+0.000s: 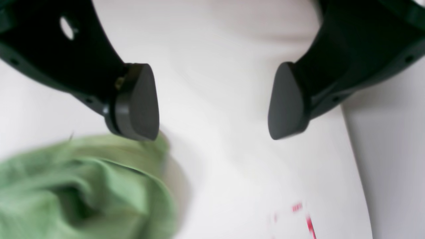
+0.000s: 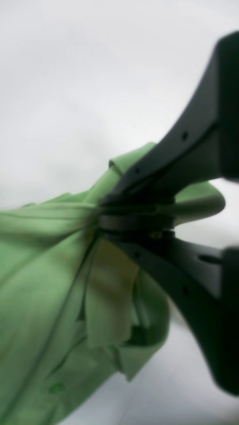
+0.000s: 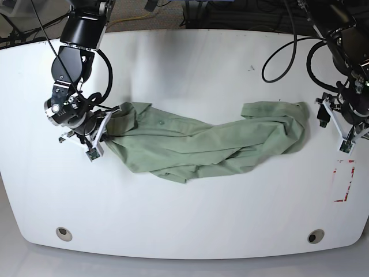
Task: Fold the T-shirt properly
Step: 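Grasp the bunched shirt end with the right gripper and pull it out, then grasp the shirt's other end with the left gripper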
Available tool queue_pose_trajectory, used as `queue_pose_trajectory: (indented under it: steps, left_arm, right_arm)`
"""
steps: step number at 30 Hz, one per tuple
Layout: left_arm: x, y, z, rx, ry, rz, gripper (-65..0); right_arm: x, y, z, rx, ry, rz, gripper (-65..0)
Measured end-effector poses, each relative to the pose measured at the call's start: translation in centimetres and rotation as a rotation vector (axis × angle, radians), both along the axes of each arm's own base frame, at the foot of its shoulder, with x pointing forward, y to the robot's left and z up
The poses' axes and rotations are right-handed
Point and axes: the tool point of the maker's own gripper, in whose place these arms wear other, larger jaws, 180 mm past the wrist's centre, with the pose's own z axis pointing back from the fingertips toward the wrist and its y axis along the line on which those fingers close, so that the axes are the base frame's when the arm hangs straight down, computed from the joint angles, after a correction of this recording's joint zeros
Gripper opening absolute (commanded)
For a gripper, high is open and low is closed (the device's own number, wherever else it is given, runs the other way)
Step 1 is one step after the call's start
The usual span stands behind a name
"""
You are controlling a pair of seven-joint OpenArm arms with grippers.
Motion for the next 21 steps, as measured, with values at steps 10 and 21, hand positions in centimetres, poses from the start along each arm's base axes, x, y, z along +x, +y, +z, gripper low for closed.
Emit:
queue_pose_trajectory:
  steps: [10,21]
  left_arm:
    - [2.7,-1.1,-5.6,-0.287,0.086,0.099,-16.4]
    - [3.1,-7.3,-10.7,-0.689,0.174,0.043,-16.4]
  right_arm:
    - [-0.7,-2.3,0.1,-0.016,0.016,-0.053,-65.0]
    - [-0.9,-1.3,-0.4,0.006,0.027,-0.050,-65.0]
